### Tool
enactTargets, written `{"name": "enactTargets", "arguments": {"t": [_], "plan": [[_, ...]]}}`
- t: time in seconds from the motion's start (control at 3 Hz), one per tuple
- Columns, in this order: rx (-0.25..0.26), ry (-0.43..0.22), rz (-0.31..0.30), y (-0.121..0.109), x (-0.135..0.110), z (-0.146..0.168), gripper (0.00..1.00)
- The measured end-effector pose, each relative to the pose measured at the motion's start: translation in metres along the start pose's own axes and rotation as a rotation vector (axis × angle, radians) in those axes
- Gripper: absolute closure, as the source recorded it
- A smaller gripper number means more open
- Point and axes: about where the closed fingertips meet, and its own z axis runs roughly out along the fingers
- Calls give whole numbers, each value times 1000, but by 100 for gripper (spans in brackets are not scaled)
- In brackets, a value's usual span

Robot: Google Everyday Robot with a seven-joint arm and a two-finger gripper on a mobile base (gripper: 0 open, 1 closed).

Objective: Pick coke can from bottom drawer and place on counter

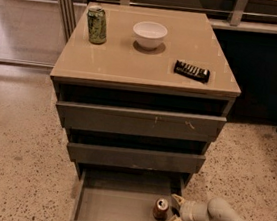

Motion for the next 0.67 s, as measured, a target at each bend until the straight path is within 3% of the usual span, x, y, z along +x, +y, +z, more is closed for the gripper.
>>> {"name": "enactTargets", "arguments": {"t": [0.67], "plan": [[9, -20, 12, -17, 7, 34, 21]]}}
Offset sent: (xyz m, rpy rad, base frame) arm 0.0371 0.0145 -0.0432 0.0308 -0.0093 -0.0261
